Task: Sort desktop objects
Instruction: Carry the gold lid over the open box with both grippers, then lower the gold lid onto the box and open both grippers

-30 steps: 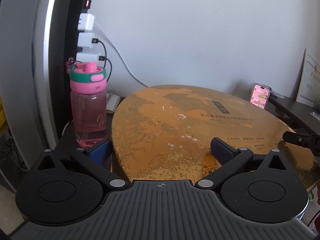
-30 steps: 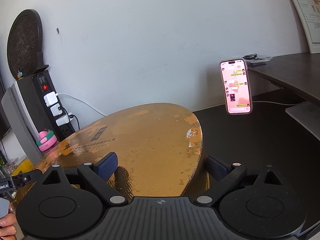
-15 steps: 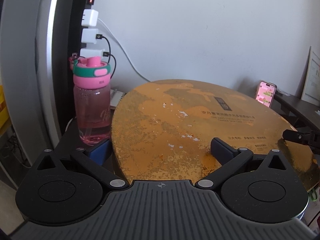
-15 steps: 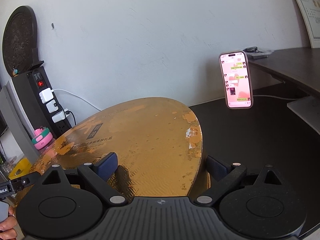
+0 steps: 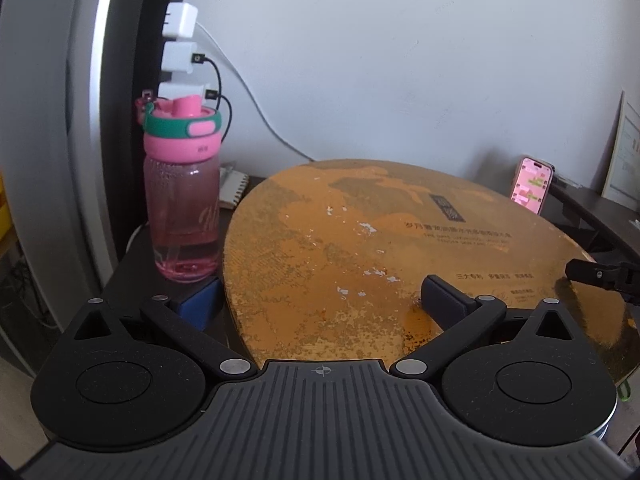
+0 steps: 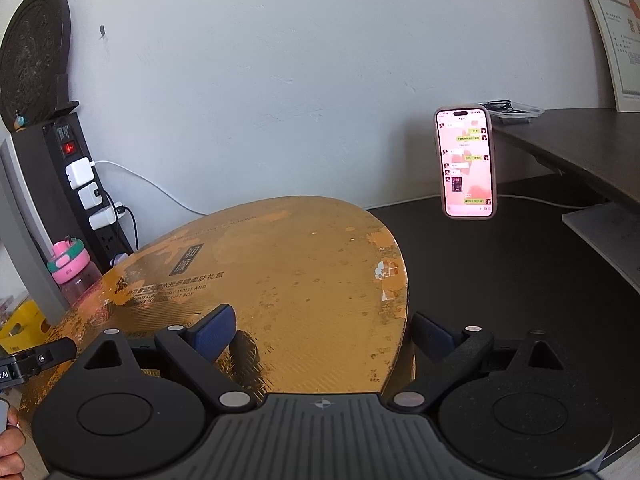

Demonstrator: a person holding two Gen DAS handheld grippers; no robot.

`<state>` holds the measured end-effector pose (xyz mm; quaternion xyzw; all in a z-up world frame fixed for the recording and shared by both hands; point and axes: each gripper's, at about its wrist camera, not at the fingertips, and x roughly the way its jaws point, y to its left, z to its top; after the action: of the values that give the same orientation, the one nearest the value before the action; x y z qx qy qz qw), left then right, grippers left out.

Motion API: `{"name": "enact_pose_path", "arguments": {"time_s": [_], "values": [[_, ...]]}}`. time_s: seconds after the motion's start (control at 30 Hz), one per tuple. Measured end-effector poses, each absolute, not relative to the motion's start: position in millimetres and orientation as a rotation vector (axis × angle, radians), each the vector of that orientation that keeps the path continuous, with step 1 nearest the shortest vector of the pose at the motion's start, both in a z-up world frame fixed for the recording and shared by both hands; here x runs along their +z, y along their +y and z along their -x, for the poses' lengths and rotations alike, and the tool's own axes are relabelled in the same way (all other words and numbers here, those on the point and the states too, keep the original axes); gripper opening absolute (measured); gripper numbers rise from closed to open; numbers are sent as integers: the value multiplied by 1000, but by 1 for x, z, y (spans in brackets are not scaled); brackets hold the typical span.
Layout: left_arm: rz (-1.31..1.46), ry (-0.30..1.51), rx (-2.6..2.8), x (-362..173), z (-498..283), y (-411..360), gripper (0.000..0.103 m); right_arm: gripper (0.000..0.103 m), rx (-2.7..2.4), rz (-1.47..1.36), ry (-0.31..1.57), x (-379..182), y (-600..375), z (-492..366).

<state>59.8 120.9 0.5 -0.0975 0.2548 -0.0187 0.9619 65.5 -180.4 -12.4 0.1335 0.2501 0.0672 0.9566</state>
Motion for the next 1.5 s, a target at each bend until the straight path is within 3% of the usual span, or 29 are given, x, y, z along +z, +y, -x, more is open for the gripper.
{"name": "enact_pose_path", "arguments": {"time_s": [0.4, 0.8, 1.13, 1.5], "values": [[182, 523, -31, 10, -60, 120, 100, 97, 131, -337, 553, -14, -189, -71], [-29, 508, 95, 55, 1, 75, 103, 100, 194, -213, 387, 40, -173, 18], [-16, 604, 232, 37, 27, 80, 101, 68, 302, -29, 402, 42, -135, 51], [27, 653, 339, 23, 18, 109, 100, 66, 316, -54, 462, 31, -133, 46]]}}
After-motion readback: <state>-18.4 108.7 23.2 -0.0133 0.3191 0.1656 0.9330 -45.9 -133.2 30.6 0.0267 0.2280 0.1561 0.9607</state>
